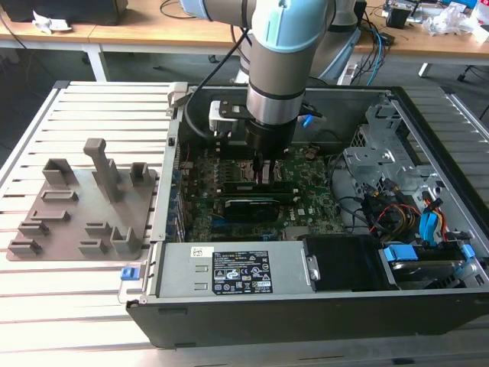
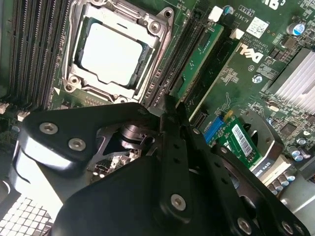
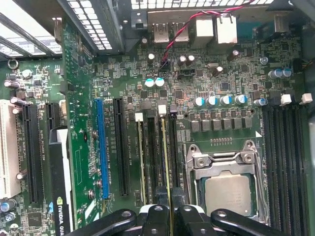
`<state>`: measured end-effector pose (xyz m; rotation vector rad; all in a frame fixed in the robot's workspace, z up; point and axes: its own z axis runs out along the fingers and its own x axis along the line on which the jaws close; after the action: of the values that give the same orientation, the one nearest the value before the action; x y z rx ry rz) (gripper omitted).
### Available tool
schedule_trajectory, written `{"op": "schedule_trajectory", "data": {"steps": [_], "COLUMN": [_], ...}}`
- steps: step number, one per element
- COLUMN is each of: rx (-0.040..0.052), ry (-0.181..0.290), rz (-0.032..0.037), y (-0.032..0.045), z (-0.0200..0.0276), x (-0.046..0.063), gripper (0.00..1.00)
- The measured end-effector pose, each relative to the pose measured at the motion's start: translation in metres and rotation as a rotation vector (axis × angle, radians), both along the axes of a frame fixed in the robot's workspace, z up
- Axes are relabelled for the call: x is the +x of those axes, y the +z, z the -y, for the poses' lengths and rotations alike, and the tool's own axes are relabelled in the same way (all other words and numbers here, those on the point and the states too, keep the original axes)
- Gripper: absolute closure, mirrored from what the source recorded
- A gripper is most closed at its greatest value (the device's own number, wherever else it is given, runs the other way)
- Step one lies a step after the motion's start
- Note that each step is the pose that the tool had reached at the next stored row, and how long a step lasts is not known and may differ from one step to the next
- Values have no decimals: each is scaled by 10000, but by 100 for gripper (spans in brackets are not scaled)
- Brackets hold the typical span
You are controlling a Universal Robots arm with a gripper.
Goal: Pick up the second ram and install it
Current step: 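Insert the second ram into the second slot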
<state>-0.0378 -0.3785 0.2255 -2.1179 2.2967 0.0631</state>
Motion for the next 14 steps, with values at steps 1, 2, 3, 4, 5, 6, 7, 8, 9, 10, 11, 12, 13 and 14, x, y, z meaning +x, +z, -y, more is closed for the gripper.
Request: {"op": "schedule_trajectory", "data": {"steps": [1, 2, 3, 4, 5, 6, 7, 8, 9, 10, 11, 12, 13, 14], "rx": [-1, 2, 2, 1, 0, -2, -1, 1, 0, 1, 2, -3, -7, -5], "ry": [0, 1, 1, 0, 0, 0, 4, 12, 25, 28, 29, 30, 30, 31], "rz": [0, 2, 2, 2, 1, 0, -1, -1, 1, 1, 2, -1, -2, -2], "y": [-2, -7, -17, -37, -42, -42, -44, -46, -48, -53, -60, -73, -90, -94], "z": [0, 0, -1, 0, 0, 0, 0, 0, 0, 0, -1, 0, 1, 1], "x": [-5, -8, -9, -9, -10, -10, -9, -5, 1, 4, 5, 6, 5, 5], "gripper": [86, 86, 86, 86, 86, 86, 86, 86, 86, 86, 86, 86, 86, 86]}}
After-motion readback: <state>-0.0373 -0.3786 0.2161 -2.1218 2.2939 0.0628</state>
